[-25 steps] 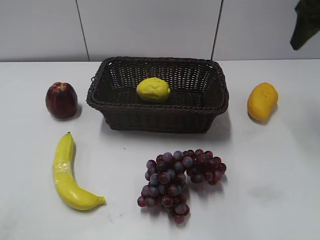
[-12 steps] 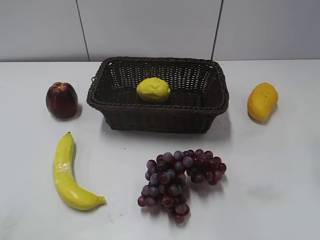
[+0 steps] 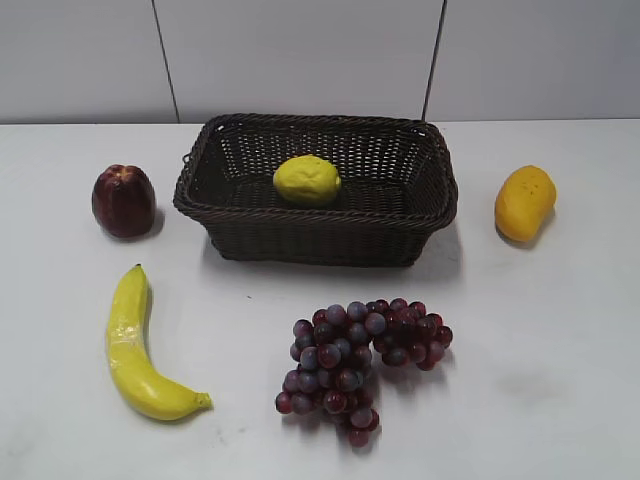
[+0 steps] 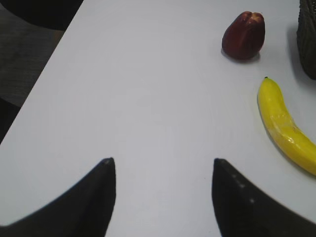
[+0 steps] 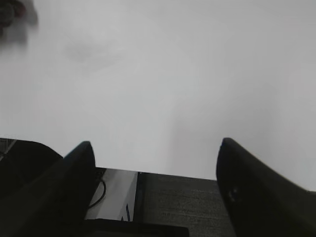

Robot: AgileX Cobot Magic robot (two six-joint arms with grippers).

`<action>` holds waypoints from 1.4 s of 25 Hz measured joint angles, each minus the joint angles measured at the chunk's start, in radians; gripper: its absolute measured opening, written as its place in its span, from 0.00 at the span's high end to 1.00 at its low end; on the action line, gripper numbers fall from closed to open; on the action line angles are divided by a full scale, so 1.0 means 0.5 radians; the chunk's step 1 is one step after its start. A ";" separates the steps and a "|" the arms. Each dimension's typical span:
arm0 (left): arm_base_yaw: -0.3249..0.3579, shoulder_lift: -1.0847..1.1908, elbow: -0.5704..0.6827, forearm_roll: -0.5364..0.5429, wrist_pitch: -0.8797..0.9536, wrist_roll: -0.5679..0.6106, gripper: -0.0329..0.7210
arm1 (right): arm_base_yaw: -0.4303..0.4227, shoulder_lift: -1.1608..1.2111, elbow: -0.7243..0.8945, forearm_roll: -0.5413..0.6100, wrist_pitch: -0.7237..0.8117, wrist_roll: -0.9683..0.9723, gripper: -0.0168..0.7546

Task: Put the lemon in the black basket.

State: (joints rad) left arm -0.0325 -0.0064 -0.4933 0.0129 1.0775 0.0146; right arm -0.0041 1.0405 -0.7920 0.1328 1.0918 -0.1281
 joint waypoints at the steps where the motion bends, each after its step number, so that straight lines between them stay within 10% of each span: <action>1: 0.000 0.000 0.000 0.000 0.000 0.000 0.35 | 0.000 -0.061 0.049 0.000 -0.005 0.003 0.24; 35: 0.000 0.000 0.000 0.000 0.000 0.000 0.35 | 0.000 -2.000 0.566 0.004 -0.094 0.008 0.24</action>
State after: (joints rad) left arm -0.0325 -0.0064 -0.4933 0.0129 1.0775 0.0146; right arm -0.0041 0.0407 -0.5090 0.1345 1.0449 -0.1240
